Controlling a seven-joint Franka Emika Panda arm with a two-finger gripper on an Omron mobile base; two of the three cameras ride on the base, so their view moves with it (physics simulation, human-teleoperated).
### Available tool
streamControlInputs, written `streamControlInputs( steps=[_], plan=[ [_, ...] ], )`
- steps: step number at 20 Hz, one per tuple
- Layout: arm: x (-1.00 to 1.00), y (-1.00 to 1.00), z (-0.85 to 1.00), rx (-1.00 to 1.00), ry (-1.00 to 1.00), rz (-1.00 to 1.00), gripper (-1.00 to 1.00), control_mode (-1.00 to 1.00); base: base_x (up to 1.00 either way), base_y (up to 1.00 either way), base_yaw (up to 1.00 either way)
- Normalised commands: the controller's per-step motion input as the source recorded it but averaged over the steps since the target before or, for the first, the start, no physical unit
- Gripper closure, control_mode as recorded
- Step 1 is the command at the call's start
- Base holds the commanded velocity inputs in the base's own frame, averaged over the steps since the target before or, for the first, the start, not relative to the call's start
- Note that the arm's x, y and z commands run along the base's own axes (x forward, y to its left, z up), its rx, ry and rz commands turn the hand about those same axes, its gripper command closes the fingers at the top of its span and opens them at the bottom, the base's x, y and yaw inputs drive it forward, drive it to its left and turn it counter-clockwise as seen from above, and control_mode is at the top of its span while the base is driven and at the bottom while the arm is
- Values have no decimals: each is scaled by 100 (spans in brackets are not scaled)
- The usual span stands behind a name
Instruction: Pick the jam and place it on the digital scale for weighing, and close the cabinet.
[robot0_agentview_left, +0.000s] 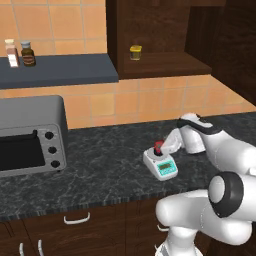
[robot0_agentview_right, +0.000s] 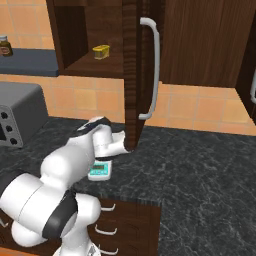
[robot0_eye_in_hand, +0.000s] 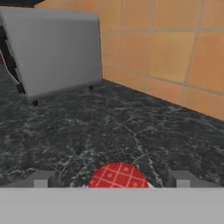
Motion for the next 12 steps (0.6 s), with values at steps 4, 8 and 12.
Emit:
streamControlInputs(
  steps=[4, 8, 12],
  plan=[
    [-43, 2, 46, 0, -27, 0, -100, -100, 0, 0, 0],
    [-59, 40, 70, 0, -34, 0, -100, -100, 0, 0, 0],
    [-56, 51, 55, -13, -31, -19, -100, -100, 0, 0, 0]
  ],
)
